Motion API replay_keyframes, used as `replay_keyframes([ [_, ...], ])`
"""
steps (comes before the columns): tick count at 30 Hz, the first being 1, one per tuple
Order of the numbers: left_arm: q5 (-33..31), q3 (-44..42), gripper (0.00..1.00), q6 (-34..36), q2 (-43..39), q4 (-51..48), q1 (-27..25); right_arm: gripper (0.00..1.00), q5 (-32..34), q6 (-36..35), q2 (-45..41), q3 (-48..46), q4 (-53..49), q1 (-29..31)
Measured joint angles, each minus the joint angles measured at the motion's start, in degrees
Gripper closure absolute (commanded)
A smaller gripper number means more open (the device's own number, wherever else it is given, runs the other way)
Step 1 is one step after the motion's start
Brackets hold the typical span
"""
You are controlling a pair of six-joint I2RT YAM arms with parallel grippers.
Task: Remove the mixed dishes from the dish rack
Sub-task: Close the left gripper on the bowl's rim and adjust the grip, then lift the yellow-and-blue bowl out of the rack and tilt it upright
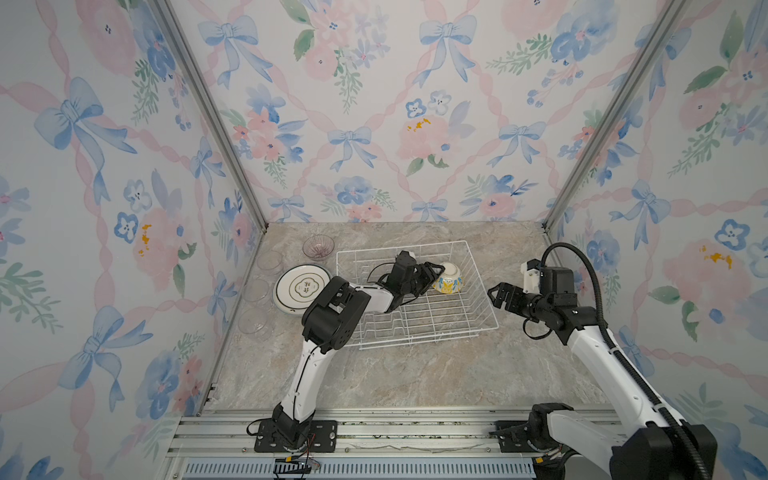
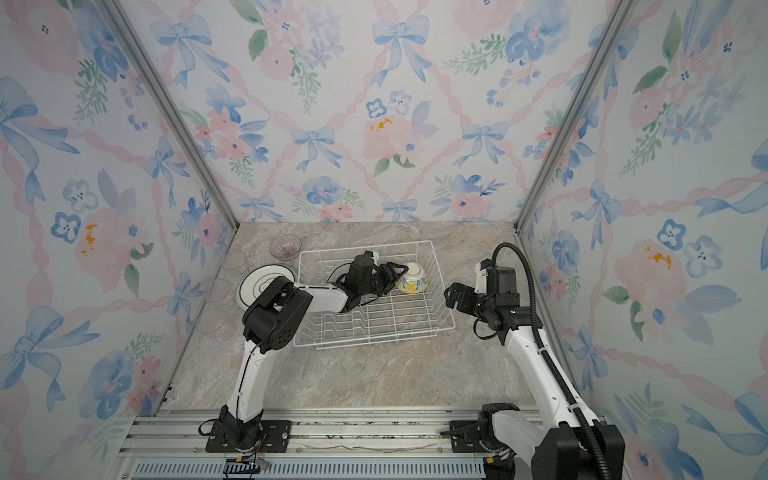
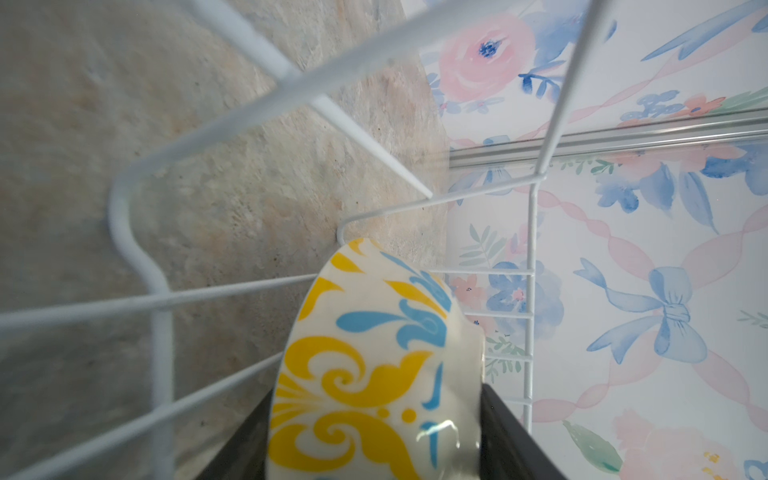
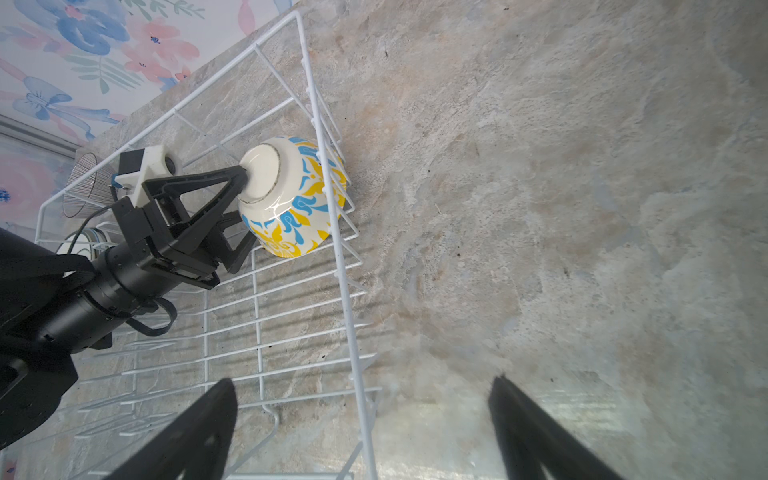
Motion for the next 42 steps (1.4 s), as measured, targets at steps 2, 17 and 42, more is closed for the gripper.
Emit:
replay_keyframes([
  [2, -0.15, 0.00, 0.58, 0.02, 0.00, 0.02, -0.02, 0.03, 0.00, 0.00, 0.02, 0.00, 0.00, 0.00],
  [17, -4.66, -2.86, 0.58, 10.86, -5.92, -7.50, -1.40, 0.03, -0.66, 0.00, 1.03, 0.00, 0.02, 0.00],
  [42, -40.63, 15.65, 0.56, 56.76, -13.84, -48.81, -13.49, 0.03, -1.31, 0.02, 1.07, 0.00, 0.02, -0.31],
])
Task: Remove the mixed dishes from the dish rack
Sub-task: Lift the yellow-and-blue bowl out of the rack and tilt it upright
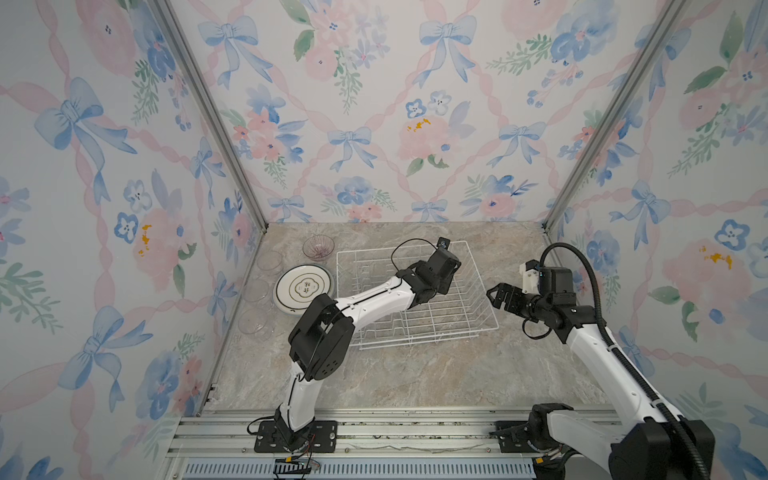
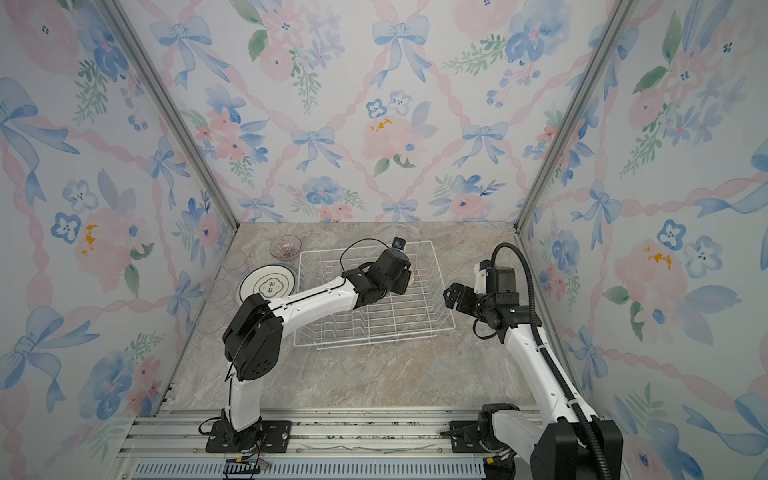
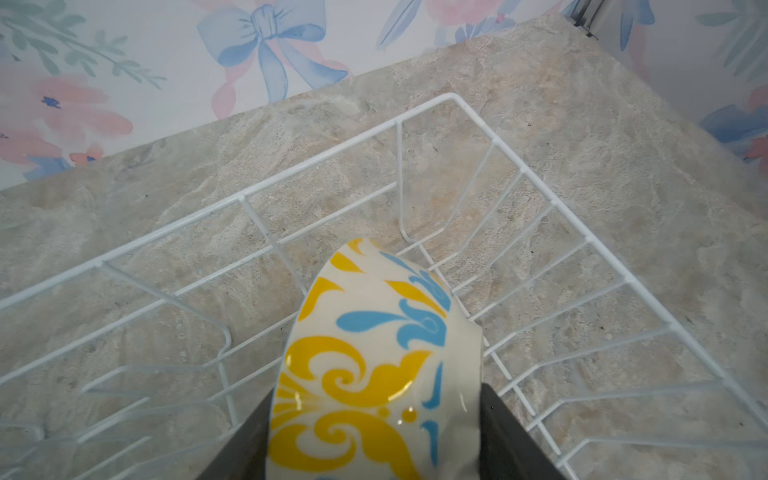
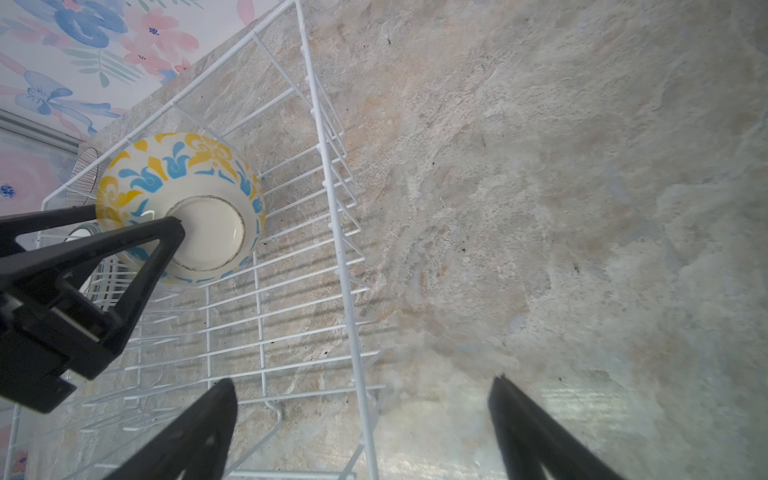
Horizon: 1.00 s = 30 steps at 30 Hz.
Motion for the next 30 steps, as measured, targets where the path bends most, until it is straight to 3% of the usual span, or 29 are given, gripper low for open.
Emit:
replay_keyframes([
  [6, -6.95, 3.04, 0.54, 6.16, 2.67, -2.62, -3.10, 0.03, -0.20, 0.00, 0.31, 0.00, 0.04, -0.02],
  [14, -9.42, 3.72, 0.45, 8.28, 5.16, -4.46, -3.93, 0.03, -0.42, 0.00, 0.74, 0.00, 0.04, -0.02],
  [21, -10.64, 3.72, 0.18, 9.05, 5.20, -5.29, -4.31, 0.03, -0.59, 0.00, 0.74, 0.00, 0.07, -0.02],
  [30, -8.20, 3.72, 0.17, 7.32, 5.20, -5.29, -4.85, 0.03, -0.63, 0.00, 0.74, 0.00, 0.07, -0.02],
])
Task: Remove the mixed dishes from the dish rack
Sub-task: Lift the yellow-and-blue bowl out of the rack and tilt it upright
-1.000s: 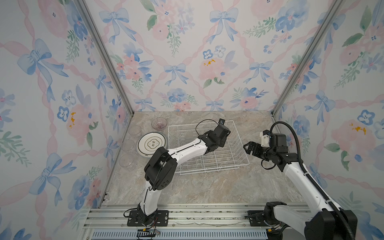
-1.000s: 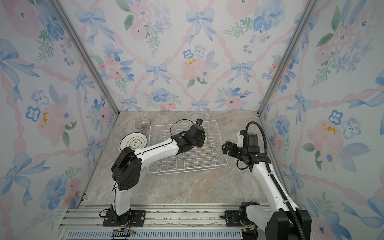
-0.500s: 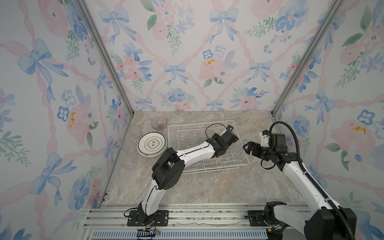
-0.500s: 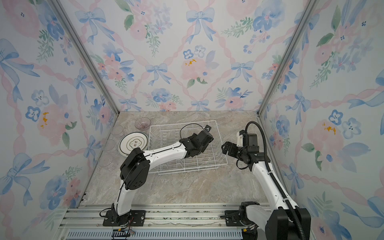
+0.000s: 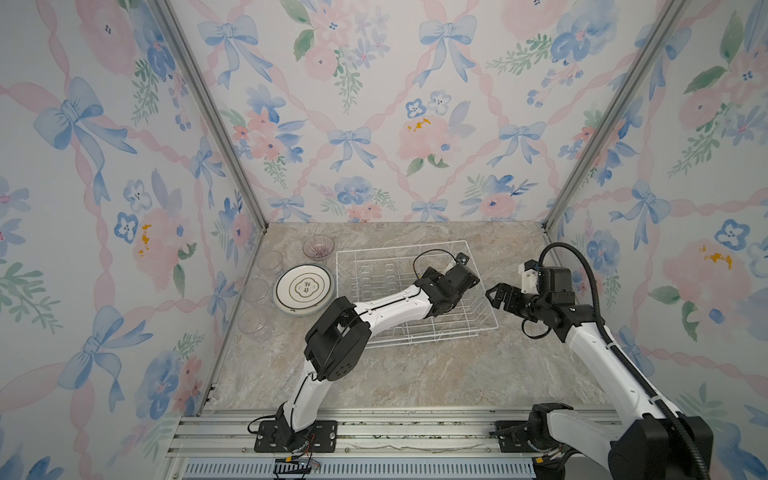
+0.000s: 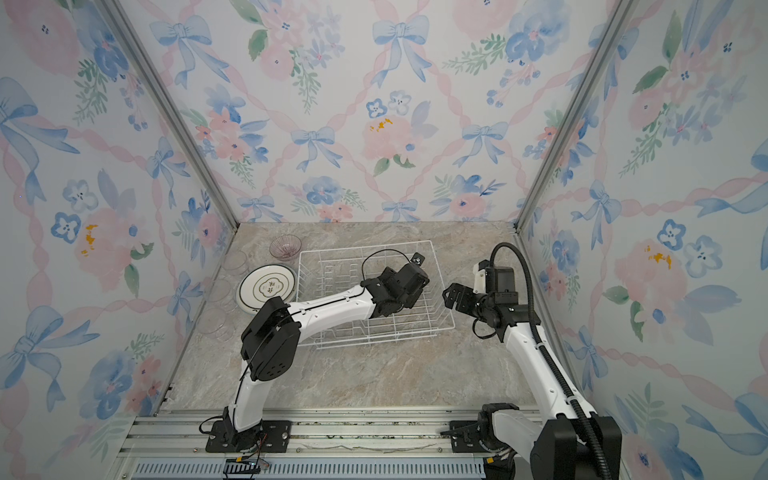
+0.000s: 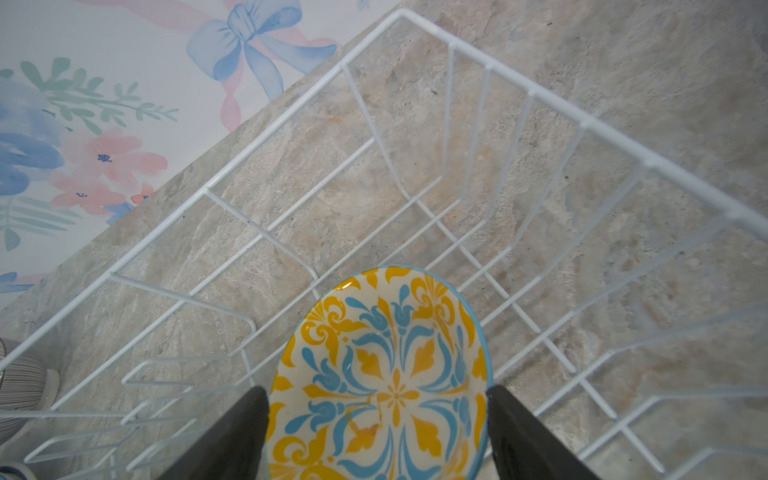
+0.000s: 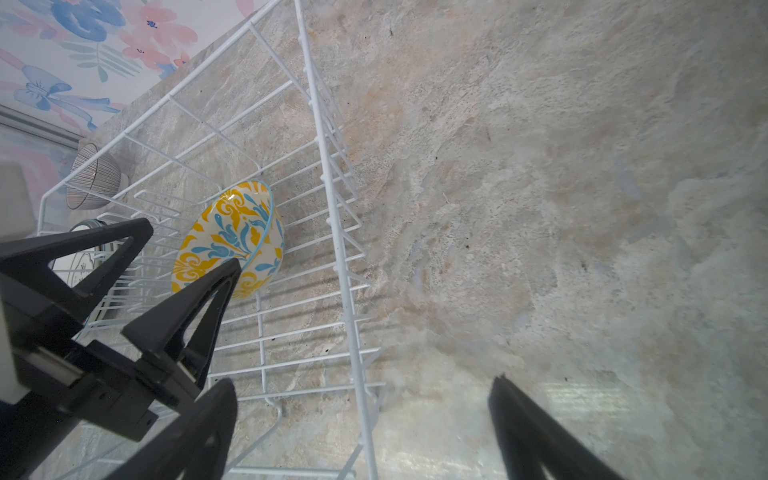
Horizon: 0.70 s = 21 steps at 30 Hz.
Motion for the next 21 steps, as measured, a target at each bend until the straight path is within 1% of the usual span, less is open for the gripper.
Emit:
replay_keyframes([
  [2, 1.88, 0.00, 0.19, -0.98, -0.02, 0.04, 0.31, 0.03, 0.00, 0.00, 0.00, 0.00, 0.00, 0.00],
  [5, 6.73, -0.11, 0.22, -3.67, -0.04, 0.02, 1.73, 0.03, 0.02, 0.00, 0.00, 0.00, -0.02, 0.00],
  [11, 16.46, -2.89, 0.24, -11.47, -2.12, 0.00, 7.67, 0.03, 0.02, 0.00, 0.00, 0.00, -0.02, 0.00],
  [17, 24.63, -4.72, 0.37, -18.78, -4.81, -0.17, 14.12, 0.03, -0.17, 0.00, 0.00, 0.00, 0.00, 0.00],
  [19, 26.84, -4.72, 0.40, -19.87, -4.79, -0.72, 15.61, 0.03, -0.20, 0.00, 0.00, 0.00, 0.00, 0.00],
  [21, 29.18, -4.72, 0.41, -20.72, -4.79, -1.60, 16.61, 0.03, -0.20, 0.00, 0.00, 0.00, 0.00, 0.00],
])
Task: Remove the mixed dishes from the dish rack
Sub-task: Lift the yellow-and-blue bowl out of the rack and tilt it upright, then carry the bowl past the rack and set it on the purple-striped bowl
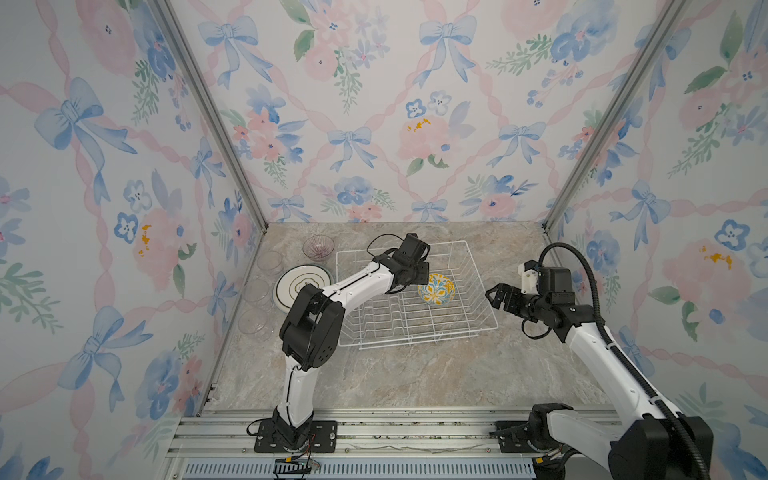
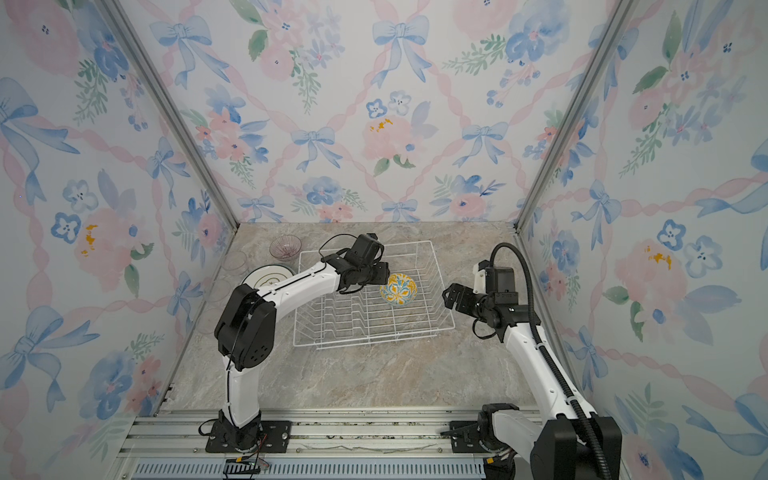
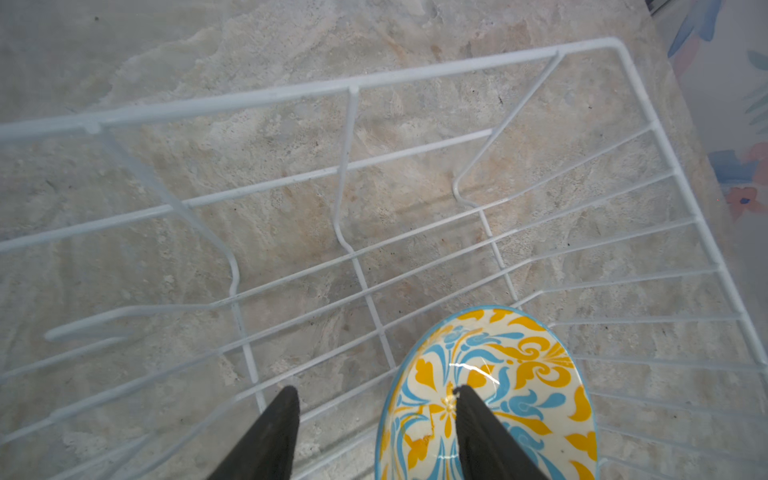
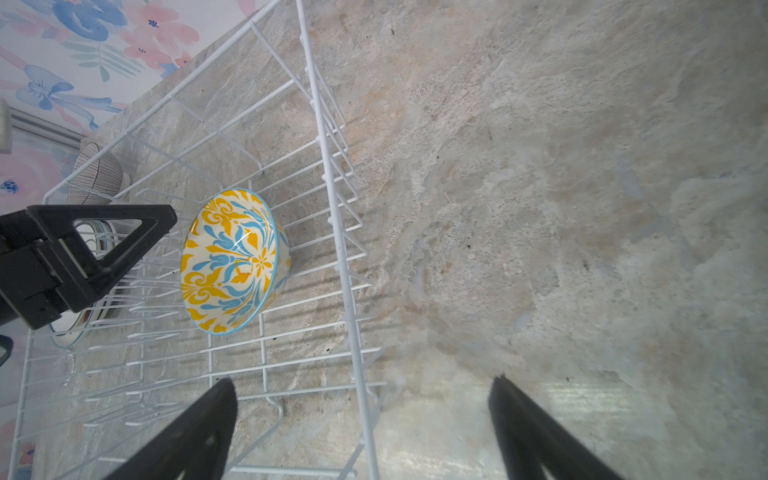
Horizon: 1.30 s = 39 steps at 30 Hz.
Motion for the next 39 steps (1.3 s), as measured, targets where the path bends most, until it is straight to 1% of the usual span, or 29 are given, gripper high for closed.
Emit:
replay_keyframes([
  [5, 4.11, 0.00, 0.45, -0.55, 0.13, -0.55, 0.28, 0.03, 0.00, 0.00, 0.00, 0.00, 0.02, 0.00],
  [11, 5.92, 0.50, 0.52, -0.48, 2.78, -1.90, 0.28, 0.03, 0.00, 0.00, 0.00, 0.00, 0.02, 0.00],
  [13, 5.90, 0.55, 0.56, -0.37, 3.87, -2.43, 0.28, 0.03, 0.00, 0.00, 0.00, 0.00, 0.04, 0.00],
  [15, 5.75, 0.55, 0.62, -0.39, 4.70, -3.13, 0.28, 0.03, 0.00, 0.00, 0.00, 0.00, 0.04, 0.00],
  [17, 5.73, 0.55, 0.64, -0.15, 5.05, -3.34, 0.28, 0.03, 0.00, 0.00, 0.00, 0.00, 0.04, 0.00],
  [19, 5.66, 0.59, 0.71, -0.11, 5.05, -3.54, 0.28, 0.03, 0.00, 0.00, 0.00, 0.00, 0.07, 0.00],
  [22, 5.33, 0.94, 0.75, 0.13, 5.07, -3.52, 0.28, 0.03, 0.00, 0.02, 0.00, 0.00, 0.07, 0.00],
  [25, 5.35, 1.33, 0.85, 0.09, 5.09, -3.58, 0.26, 0.03, 0.00, 0.02, 0.00, 0.00, 0.09, 0.00],
  [28, 5.35, 2.16, 0.86, 0.15, 5.49, -3.61, 0.22, 0.03, 0.00, 0.02, 0.00, 0.00, 0.09, 0.00],
  [29, 5.44, 2.40, 0.88, 0.15, 5.68, -3.61, 0.24, 0.03, 0.00, 0.02, 0.00, 0.00, 0.09, 0.00],
  [31, 5.81, 2.58, 0.99, 0.11, 5.79, -3.61, 0.24, 0.03, 0.00, 0.02, 0.00, 0.00, 0.09, 0.00],
  [32, 6.27, 2.69, 1.00, -0.31, 5.79, -3.26, 0.24, 0.03, 0.00, 0.02, 0.00, 0.00, 0.09, 0.00],
  [39, 6.21, 3.28, 1.00, -0.04, 5.79, -3.34, 0.70, 0.03, 0.02, 0.02, 0.00, 0.00, 0.09, 0.00],
])
